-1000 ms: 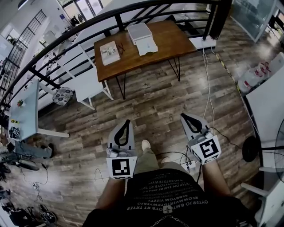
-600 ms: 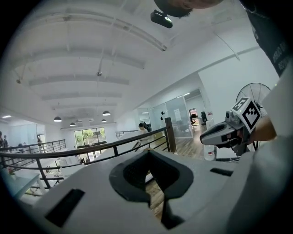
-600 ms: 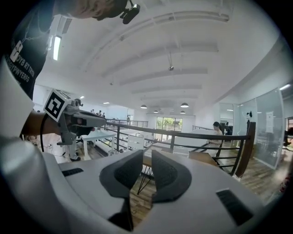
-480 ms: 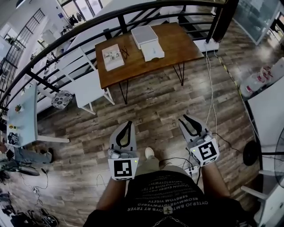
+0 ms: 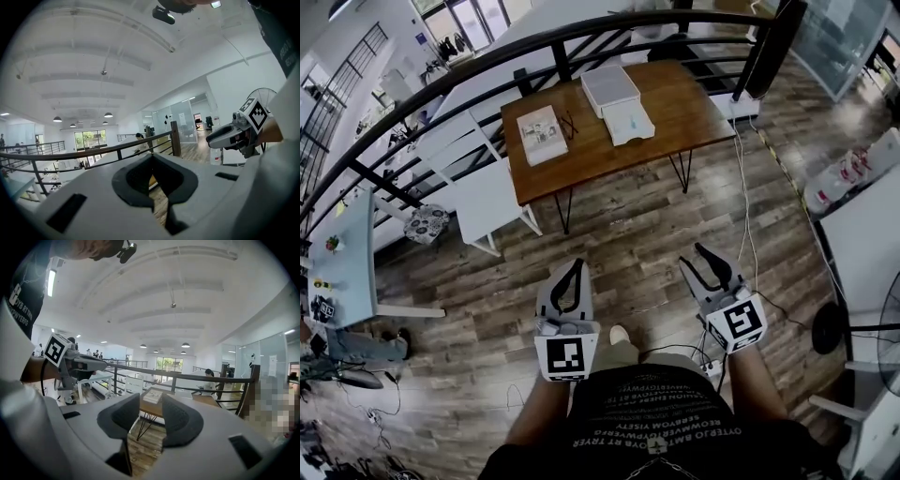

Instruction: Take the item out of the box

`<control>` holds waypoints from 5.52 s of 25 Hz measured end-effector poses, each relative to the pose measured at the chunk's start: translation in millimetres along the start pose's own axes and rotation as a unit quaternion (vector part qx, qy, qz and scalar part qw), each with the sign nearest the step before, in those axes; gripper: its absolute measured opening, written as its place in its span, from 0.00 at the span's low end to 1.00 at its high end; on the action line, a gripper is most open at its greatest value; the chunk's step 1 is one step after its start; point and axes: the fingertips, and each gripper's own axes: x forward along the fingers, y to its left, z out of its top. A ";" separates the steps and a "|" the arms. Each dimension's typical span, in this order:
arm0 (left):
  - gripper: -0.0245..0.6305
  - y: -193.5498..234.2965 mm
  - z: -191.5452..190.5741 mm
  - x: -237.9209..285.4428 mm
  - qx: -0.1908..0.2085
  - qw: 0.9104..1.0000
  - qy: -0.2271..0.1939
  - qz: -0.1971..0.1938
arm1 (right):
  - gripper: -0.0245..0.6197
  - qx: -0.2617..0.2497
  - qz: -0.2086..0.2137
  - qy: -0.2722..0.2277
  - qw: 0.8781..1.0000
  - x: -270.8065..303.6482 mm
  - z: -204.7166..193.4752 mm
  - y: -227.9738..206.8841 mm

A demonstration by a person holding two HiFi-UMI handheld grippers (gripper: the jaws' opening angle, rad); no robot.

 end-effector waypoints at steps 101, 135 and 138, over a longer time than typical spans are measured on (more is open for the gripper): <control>0.05 -5.3 44.7 397.3 -0.011 0.999 0.035 0.035 | 0.32 0.040 0.151 -0.013 0.988 238.7 9.2 -306.5; 0.05 124.5 -5.8 539.9 -0.035 0.996 0.073 0.020 | 0.31 0.061 0.158 0.123 0.978 450.7 -59.3 -348.7; 0.05 137.1 -14.9 550.6 -0.037 0.996 0.082 0.017 | 0.31 0.062 0.161 0.140 0.975 473.7 -74.1 -348.0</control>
